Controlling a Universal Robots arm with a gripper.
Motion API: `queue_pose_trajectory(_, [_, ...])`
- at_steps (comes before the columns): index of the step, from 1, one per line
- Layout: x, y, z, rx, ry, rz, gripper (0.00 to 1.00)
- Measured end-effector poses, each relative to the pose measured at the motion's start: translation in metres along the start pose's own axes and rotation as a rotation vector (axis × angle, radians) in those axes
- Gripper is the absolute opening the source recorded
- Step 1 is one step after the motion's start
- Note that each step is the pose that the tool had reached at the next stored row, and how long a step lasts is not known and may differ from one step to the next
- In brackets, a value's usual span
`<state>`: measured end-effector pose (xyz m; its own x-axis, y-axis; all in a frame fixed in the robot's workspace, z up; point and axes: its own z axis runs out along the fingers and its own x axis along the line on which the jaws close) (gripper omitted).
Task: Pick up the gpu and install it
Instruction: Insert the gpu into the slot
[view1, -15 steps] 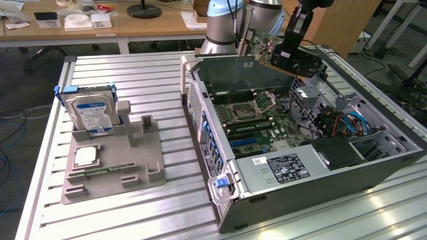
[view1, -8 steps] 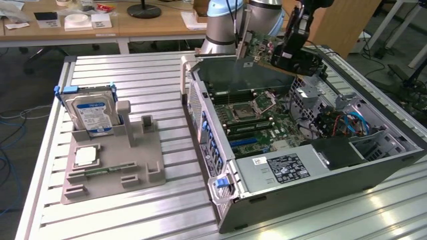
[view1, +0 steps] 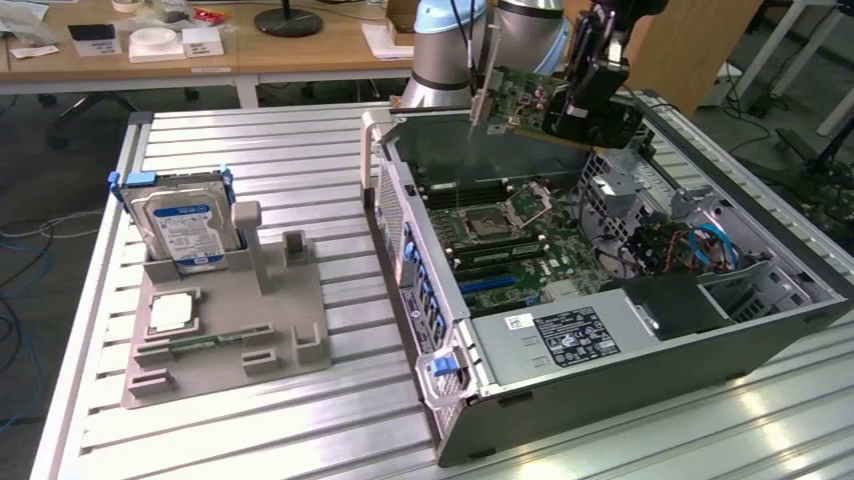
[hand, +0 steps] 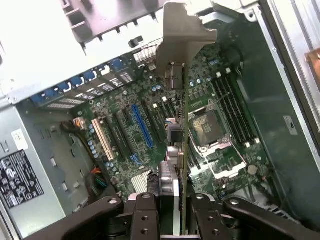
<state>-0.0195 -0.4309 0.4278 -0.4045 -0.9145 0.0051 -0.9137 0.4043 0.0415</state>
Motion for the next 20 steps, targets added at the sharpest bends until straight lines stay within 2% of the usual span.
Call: queue_pose_trajectory(20, [0.0,0.0,0.0005,0.0019,0.0149,-0.361,0.28])
